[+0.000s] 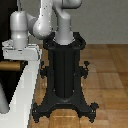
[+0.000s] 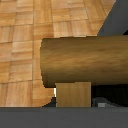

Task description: Open the door by pressing down and pulling on the handle.

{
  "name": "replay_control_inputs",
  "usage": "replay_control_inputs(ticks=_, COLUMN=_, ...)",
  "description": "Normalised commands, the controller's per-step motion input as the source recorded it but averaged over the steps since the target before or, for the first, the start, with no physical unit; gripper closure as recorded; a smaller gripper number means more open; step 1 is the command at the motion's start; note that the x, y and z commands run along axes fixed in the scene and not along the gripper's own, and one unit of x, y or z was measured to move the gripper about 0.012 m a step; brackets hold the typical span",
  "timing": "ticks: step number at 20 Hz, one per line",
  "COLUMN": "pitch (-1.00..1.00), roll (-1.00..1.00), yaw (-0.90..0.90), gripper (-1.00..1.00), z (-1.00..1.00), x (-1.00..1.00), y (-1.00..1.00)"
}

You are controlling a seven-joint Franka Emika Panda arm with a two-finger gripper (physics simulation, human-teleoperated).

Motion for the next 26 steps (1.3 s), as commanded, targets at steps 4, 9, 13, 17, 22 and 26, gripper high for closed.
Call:
replay_control_inputs(ticks=4, pitch=-0.11, roll=0.0, yaw=0.0, gripper=1.0, z=-0.5, x=0.0, y=0.0)
replay_control_inputs(ticks=9, pitch=-0.12, roll=0.0, yaw=0.0, gripper=1.0, z=-0.6, x=0.0, y=0.0)
replay_control_inputs(ticks=13, pitch=-0.08, roll=0.0, yaw=0.0, gripper=1.0, z=-0.75, x=0.0, y=0.0)
replay_control_inputs(ticks=17, pitch=-0.08, roll=0.0, yaw=0.0, gripper=1.0, z=-0.25, x=0.0, y=0.0)
replay_control_inputs(ticks=22, pitch=0.0, roll=0.0, yaw=0.0, gripper=1.0, z=0.0, x=0.0, y=0.2)
replay_control_inputs(ticks=26, pitch=0.0, roll=0.0, yaw=0.0, gripper=1.0, z=0.0, x=0.0, y=0.5)
